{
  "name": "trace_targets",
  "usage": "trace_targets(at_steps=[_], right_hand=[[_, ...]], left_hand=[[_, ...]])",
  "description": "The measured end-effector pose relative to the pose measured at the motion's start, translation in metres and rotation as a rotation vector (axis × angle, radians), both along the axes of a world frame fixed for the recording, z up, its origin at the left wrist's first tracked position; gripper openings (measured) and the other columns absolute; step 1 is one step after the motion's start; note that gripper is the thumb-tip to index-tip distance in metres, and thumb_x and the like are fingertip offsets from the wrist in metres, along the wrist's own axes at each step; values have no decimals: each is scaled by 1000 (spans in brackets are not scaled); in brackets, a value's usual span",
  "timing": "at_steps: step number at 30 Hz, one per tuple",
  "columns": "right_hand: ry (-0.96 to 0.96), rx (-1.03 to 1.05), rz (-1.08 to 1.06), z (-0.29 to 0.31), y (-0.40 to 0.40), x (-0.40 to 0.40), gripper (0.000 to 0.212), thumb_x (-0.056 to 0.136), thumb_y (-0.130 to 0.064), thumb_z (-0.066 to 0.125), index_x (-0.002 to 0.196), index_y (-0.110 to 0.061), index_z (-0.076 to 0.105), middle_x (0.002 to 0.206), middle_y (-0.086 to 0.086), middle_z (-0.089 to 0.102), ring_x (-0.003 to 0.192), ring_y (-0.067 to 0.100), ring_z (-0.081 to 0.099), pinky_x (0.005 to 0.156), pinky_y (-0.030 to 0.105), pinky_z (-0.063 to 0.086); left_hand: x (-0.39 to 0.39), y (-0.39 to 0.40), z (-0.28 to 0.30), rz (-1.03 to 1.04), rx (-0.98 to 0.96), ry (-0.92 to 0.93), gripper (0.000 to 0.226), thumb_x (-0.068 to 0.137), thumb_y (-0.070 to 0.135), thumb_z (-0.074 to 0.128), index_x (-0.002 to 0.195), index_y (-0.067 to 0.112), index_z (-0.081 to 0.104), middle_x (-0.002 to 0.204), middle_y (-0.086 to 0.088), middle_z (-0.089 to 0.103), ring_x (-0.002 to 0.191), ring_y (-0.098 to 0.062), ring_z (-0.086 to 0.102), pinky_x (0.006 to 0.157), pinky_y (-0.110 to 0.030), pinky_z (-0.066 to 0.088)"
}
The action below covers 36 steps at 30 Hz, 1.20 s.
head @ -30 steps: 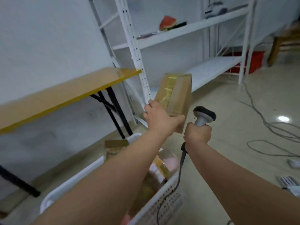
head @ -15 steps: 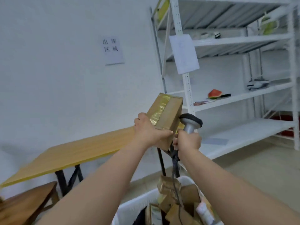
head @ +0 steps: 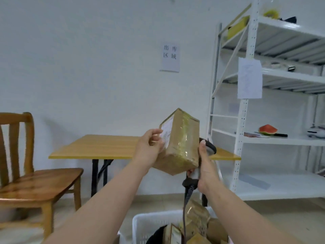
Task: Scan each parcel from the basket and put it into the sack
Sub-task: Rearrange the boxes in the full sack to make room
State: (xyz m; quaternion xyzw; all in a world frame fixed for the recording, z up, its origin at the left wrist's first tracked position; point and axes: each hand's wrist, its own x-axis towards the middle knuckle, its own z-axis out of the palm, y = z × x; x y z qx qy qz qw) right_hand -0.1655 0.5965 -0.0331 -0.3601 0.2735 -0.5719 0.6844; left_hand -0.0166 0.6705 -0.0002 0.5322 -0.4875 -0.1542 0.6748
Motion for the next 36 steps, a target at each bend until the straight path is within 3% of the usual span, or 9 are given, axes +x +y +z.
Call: trace_targets(at_steps=[3,5,7,10,16,20,27,31,36], right_hand=[[-14,14,57,-24,-10,22,101,33,-73,84,113,-11,68,99,11,74,65,20,69,50,24,52],[27,2,94,-34,-16,33,89,45,-74,78,108,-12,69,92,10,74,65,19,67,52,25,51],[66,-9,115,-42,-19,41,70,62,-71,71,99,-11,69,78,7,70,61,19,62,55,26,46],[209,5,-10,-57,-25,48,73,55,-71,78,94,-9,69,74,9,67,61,22,61,57,30,49],[468,158,-284,-90,-44,57,31,87,-32,70,93,-9,49,62,11,51,50,21,46,49,30,39],[543,96,-273,-98,-38,73,40,90,-37,68,72,-8,45,57,10,51,43,20,42,44,27,35],[603,96,-200,-106,-26,98,41,88,-45,67,79,-7,56,66,8,65,47,22,52,58,33,47],[575,62,-52,-91,-20,98,37,89,-41,67,80,-8,54,67,7,63,45,17,46,54,29,44],[664,-99,142,-56,-3,77,38,89,-42,69,91,-6,56,65,7,59,34,11,42,37,21,40]], left_hand=[[20,-3,-17,-38,237,150,108,61,59,83,148,23,31,141,-2,47,122,-21,50,98,-37,43],[31,0,-26,-179,402,248,126,42,76,81,148,24,35,138,0,56,120,-27,55,100,-50,42],[40,-3,-40,-322,454,336,99,49,72,80,131,23,56,113,-1,72,102,-29,65,95,-59,45],[54,-12,-60,-411,416,505,47,77,52,69,114,23,65,106,-5,73,101,-30,64,98,-58,45],[77,-17,-91,-497,431,519,22,93,36,55,113,31,63,103,-11,61,92,-29,59,96,-51,48],[92,-23,-114,-385,349,564,50,92,38,62,140,31,48,123,-11,62,109,-31,62,97,-54,50],[115,2,-147,-140,334,589,77,84,36,73,150,26,35,133,-7,61,112,-26,63,99,-47,49],[116,22,-148,-5,290,535,79,83,30,76,150,23,34,130,-5,61,103,-18,65,75,-31,52],[104,34,-146,77,265,473,85,82,24,79,152,23,31,136,-6,55,107,-17,63,98,-36,51]])
